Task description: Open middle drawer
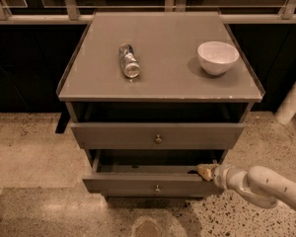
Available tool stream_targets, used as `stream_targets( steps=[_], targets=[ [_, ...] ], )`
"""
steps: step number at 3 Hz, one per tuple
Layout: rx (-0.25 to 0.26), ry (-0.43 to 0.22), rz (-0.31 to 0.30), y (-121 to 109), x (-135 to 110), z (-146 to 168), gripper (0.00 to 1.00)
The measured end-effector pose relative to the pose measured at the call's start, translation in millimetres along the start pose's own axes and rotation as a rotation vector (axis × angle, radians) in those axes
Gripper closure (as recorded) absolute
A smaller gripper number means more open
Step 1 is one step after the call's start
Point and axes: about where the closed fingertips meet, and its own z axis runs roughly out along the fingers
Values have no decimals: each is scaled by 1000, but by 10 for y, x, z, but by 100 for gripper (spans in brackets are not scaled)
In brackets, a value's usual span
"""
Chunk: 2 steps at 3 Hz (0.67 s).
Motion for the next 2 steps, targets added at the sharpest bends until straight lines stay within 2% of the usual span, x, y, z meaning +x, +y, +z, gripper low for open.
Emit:
stream_targets(
  steps=[1, 2],
  targets=[
    [-119, 77, -66, 115, 260, -140, 100],
    [-183, 105, -81, 214, 360, -226, 100]
  ],
)
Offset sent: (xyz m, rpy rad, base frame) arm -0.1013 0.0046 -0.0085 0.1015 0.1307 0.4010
